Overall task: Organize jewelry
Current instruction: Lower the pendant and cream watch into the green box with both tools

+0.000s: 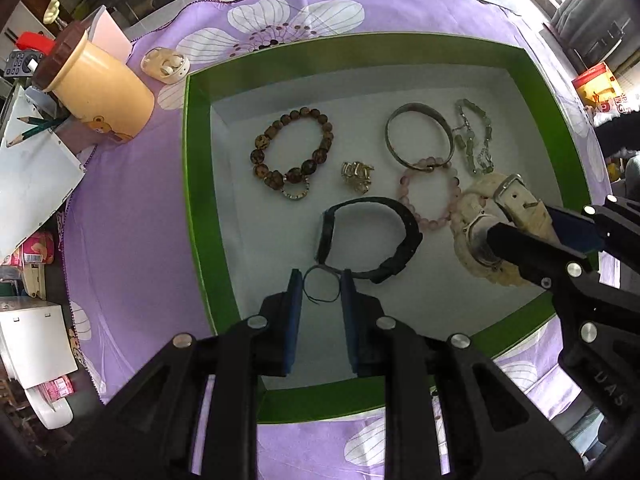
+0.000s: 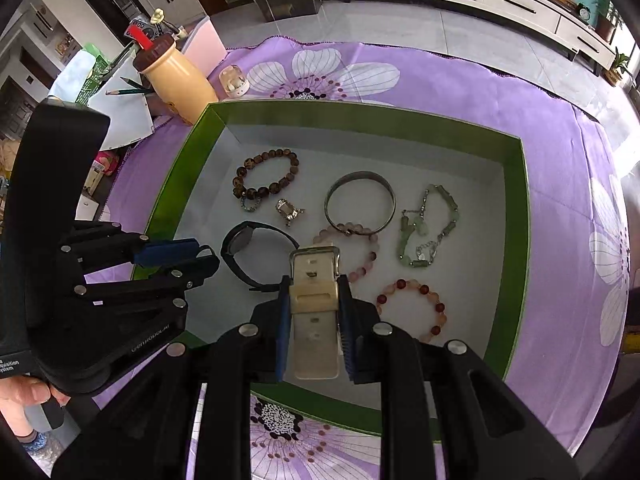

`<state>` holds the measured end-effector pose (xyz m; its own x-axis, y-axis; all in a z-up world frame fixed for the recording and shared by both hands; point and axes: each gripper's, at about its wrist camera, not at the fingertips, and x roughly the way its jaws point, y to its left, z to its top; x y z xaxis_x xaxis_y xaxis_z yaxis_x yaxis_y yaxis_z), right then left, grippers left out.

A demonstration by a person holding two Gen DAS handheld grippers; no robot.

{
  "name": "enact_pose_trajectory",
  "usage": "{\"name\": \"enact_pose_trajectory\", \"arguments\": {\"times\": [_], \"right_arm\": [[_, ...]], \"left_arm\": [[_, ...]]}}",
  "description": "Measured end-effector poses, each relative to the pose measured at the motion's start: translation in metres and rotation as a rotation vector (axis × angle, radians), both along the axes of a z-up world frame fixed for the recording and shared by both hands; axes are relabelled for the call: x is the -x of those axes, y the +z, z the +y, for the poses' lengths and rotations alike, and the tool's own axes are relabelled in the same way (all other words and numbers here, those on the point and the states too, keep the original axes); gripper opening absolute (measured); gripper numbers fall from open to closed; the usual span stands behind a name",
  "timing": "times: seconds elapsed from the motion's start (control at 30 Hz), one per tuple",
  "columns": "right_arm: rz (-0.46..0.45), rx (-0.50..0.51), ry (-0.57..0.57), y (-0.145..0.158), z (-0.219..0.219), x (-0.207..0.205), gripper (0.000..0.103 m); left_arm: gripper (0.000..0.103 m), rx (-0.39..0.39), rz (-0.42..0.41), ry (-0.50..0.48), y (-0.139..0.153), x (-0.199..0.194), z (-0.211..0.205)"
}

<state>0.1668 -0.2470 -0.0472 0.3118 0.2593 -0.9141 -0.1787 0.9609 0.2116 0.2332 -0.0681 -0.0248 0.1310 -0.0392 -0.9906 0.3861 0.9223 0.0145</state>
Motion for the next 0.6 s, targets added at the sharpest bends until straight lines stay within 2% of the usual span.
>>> {"name": "enact_pose_trajectory", "arguments": {"times": [0.6], "right_arm": [[0.025,0.015,-0.017,-0.0091,-0.0003,0.0026,0.022]], "left_arm": [[0.019,-0.038,0.003,-0.016,-0.0063,0.0048,-0.002]]}}
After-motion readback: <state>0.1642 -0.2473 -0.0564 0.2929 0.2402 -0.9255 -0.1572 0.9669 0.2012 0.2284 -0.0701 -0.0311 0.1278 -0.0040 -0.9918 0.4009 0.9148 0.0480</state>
